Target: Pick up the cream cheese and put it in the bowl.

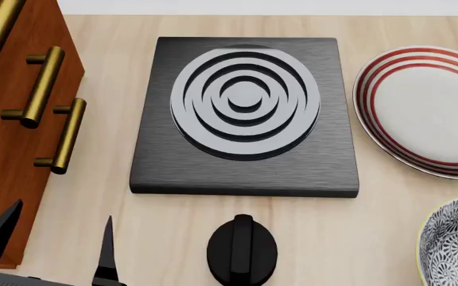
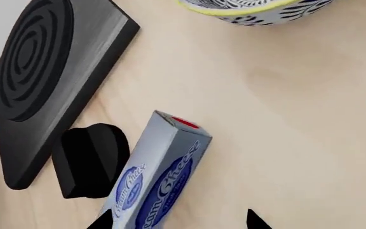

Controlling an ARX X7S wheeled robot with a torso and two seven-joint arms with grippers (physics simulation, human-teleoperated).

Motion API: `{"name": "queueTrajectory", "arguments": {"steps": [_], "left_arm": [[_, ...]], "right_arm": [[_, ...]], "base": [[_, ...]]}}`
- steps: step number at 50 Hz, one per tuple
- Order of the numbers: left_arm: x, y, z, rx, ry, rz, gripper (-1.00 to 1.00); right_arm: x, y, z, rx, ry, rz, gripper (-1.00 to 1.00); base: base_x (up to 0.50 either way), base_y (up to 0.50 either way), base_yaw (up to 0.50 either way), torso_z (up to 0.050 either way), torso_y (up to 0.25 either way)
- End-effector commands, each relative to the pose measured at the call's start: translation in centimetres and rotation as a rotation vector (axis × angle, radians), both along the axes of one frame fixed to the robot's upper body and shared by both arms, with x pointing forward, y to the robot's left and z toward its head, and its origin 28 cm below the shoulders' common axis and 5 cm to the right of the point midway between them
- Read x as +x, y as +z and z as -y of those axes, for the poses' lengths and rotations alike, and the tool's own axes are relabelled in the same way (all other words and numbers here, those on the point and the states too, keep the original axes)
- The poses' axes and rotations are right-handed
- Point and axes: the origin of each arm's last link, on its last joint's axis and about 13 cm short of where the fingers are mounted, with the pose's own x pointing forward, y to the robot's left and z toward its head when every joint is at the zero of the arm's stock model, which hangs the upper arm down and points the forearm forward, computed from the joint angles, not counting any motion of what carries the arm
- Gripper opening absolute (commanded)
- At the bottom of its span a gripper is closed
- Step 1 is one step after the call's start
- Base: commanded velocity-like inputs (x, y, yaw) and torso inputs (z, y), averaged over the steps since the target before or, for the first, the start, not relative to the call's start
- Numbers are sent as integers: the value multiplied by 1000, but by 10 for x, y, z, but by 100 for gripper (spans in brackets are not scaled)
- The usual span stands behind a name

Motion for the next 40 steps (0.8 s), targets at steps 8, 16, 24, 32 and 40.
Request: {"name": "queueTrajectory", "arguments": {"steps": [8,16,24,32,40], "left_arm": [[0,0,0,1,-1,-4,100],[0,0,0,0,-1,-3,100],[0,1,0,-1,-1,-2,100],[-1,0,0,-1,-4,-4,100],[-1,0,0,-2,-8,-3,100]], "right_arm": [[0,3,-6,4,37,16,100],[4,4,-8,4,44,23,100],[10,3,-10,-3,55,24,100],[18,2,-12,0,53,20,100],[23,2,-15,-6,58,20,100]], "base": [[0,0,0,0,0],[0,0,0,0,0],[0,0,0,0,0],[0,0,0,0,0],[0,0,0,0,0]]}}
